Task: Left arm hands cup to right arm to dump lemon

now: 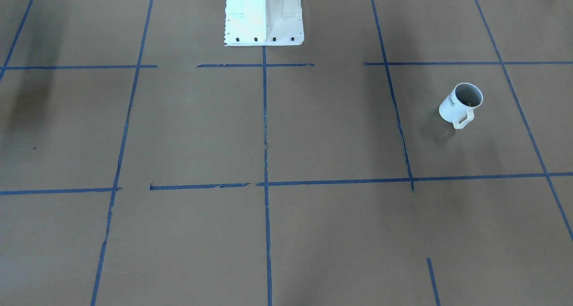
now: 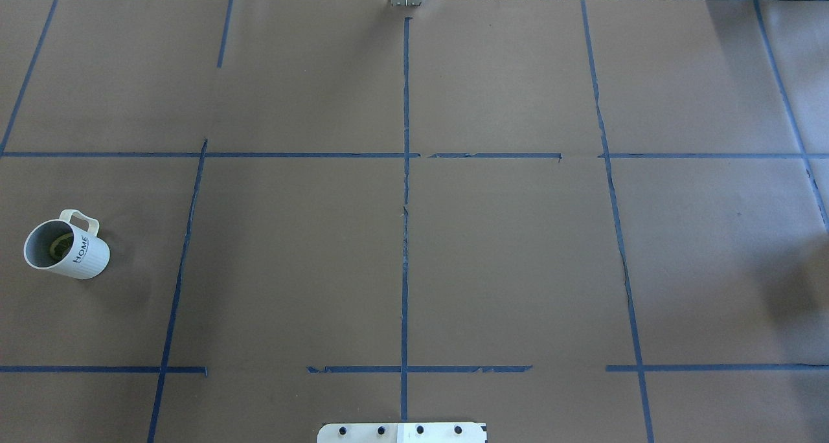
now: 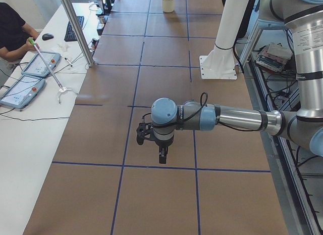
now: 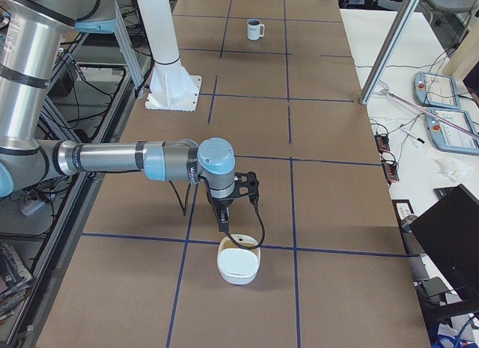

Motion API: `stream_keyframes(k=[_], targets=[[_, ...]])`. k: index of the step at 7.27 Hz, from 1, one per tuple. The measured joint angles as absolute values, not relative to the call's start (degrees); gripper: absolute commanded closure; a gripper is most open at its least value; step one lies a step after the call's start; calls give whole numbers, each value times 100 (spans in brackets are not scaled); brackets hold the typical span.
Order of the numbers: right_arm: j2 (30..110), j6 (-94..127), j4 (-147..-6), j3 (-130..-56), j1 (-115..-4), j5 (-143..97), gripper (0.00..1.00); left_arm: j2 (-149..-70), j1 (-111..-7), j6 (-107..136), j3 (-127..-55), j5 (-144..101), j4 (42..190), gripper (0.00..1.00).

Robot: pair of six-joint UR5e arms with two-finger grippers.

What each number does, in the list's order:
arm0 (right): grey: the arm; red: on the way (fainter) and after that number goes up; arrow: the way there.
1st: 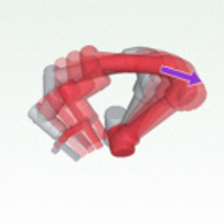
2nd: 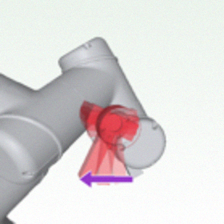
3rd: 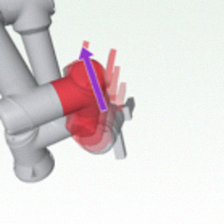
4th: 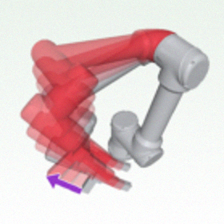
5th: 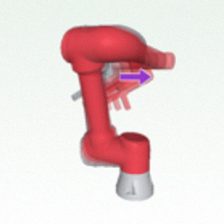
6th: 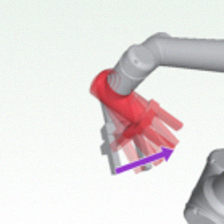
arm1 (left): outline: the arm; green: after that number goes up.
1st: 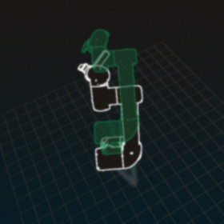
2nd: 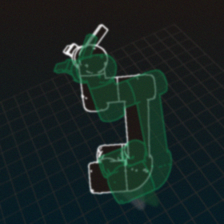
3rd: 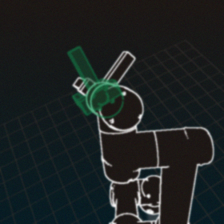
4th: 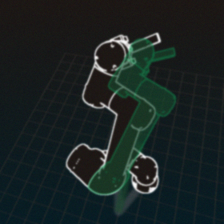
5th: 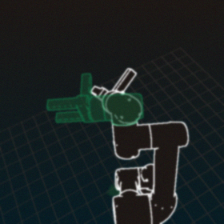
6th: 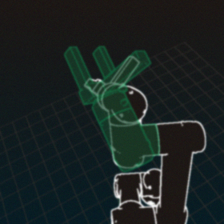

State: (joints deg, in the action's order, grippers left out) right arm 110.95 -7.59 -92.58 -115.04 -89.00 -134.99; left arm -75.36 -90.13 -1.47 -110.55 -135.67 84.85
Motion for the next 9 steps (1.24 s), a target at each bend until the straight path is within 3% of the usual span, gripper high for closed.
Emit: stream_keyframes(k=[9], targets=[[11116, -727, -9235, -11491, -8900, -13508, 0, -7388, -8962, -98, -11113, -14079, 8702, 0]])
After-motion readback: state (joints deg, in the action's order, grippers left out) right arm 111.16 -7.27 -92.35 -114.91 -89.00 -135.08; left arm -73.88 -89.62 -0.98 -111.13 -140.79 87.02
